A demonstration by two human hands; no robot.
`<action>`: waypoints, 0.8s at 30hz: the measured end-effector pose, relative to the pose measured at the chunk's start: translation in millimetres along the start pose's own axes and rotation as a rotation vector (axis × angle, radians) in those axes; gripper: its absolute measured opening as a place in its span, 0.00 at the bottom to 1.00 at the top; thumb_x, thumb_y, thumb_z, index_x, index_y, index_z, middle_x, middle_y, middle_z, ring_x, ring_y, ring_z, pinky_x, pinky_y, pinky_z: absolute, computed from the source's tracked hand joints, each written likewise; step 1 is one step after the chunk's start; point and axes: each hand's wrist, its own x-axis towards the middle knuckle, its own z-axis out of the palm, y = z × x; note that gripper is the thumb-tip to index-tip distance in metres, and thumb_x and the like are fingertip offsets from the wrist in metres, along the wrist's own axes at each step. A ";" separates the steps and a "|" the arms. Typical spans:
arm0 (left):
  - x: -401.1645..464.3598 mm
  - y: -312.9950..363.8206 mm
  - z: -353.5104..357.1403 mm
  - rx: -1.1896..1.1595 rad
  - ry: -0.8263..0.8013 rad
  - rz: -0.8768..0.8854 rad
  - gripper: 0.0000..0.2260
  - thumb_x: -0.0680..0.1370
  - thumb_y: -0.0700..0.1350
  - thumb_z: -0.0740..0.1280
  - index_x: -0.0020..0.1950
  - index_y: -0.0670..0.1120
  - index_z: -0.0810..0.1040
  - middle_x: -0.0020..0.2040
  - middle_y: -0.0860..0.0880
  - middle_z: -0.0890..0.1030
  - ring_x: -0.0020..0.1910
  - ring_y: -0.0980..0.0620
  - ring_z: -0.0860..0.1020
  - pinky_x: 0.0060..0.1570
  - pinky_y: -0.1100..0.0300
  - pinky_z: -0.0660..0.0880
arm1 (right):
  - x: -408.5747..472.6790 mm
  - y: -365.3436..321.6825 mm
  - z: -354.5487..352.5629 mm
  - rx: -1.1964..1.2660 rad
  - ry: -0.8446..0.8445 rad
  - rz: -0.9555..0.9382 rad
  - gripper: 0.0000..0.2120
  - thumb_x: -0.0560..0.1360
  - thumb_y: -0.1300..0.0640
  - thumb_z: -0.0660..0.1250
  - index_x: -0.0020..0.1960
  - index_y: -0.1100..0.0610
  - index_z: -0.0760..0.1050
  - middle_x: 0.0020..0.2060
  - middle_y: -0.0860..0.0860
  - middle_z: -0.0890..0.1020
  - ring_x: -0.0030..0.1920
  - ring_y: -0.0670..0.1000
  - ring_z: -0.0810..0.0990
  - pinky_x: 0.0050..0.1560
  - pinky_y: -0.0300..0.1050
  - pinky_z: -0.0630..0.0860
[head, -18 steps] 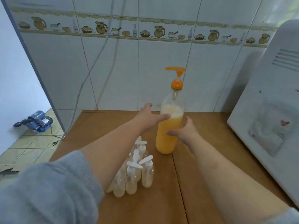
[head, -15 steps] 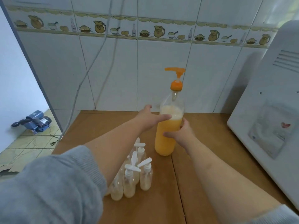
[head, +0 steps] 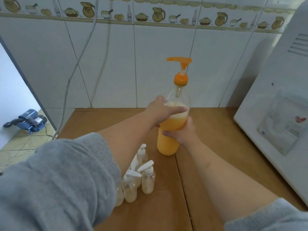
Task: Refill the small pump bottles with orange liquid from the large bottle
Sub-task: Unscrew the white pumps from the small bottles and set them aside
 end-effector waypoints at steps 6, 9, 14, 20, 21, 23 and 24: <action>-19.3 -0.3 2.1 -0.044 -0.051 -0.016 0.35 0.64 0.63 0.74 0.65 0.51 0.66 0.61 0.51 0.72 0.57 0.45 0.73 0.49 0.44 0.79 | -21.6 3.9 -10.6 -0.024 -0.016 -0.001 0.49 0.55 0.54 0.83 0.68 0.52 0.60 0.58 0.49 0.73 0.59 0.52 0.74 0.56 0.56 0.76; -33.7 0.0 7.1 -0.044 -0.081 -0.009 0.35 0.63 0.63 0.74 0.65 0.51 0.67 0.61 0.51 0.72 0.57 0.46 0.73 0.48 0.45 0.79 | -41.2 9.8 -18.2 -0.034 -0.003 0.000 0.49 0.56 0.54 0.83 0.69 0.51 0.59 0.58 0.47 0.72 0.58 0.51 0.73 0.56 0.54 0.76; -59.4 0.9 17.5 -0.071 -0.138 -0.013 0.33 0.62 0.62 0.76 0.62 0.52 0.69 0.58 0.53 0.74 0.56 0.47 0.74 0.48 0.45 0.79 | -74.0 15.4 -33.2 -0.072 -0.004 0.012 0.48 0.58 0.53 0.82 0.70 0.50 0.58 0.58 0.46 0.72 0.58 0.50 0.73 0.56 0.52 0.76; -83.9 3.9 24.9 -0.087 -0.159 -0.025 0.36 0.61 0.61 0.77 0.64 0.54 0.68 0.59 0.54 0.74 0.58 0.47 0.74 0.50 0.45 0.78 | -99.9 20.1 -41.9 -0.053 0.004 0.029 0.49 0.57 0.52 0.82 0.71 0.48 0.58 0.59 0.46 0.73 0.59 0.51 0.73 0.56 0.53 0.76; -86.6 3.4 25.6 -0.094 -0.156 -0.031 0.36 0.61 0.60 0.77 0.64 0.53 0.68 0.60 0.54 0.73 0.58 0.47 0.73 0.51 0.45 0.78 | -103.6 19.5 -41.7 -0.049 0.003 0.032 0.49 0.58 0.52 0.82 0.71 0.49 0.58 0.60 0.46 0.73 0.59 0.50 0.73 0.56 0.52 0.76; -93.4 2.8 22.9 -0.128 -0.160 -0.043 0.37 0.61 0.60 0.78 0.65 0.52 0.67 0.61 0.53 0.73 0.59 0.48 0.73 0.53 0.45 0.77 | -110.1 18.5 -39.9 -0.085 0.011 0.058 0.48 0.60 0.51 0.81 0.72 0.50 0.58 0.63 0.48 0.71 0.61 0.51 0.71 0.56 0.50 0.75; -98.3 3.4 17.6 -0.153 -0.167 -0.044 0.37 0.62 0.59 0.78 0.65 0.51 0.67 0.61 0.53 0.73 0.59 0.49 0.74 0.53 0.46 0.78 | -113.3 19.0 -39.4 -0.131 0.018 0.091 0.47 0.61 0.51 0.80 0.73 0.52 0.58 0.64 0.49 0.71 0.61 0.52 0.72 0.55 0.48 0.74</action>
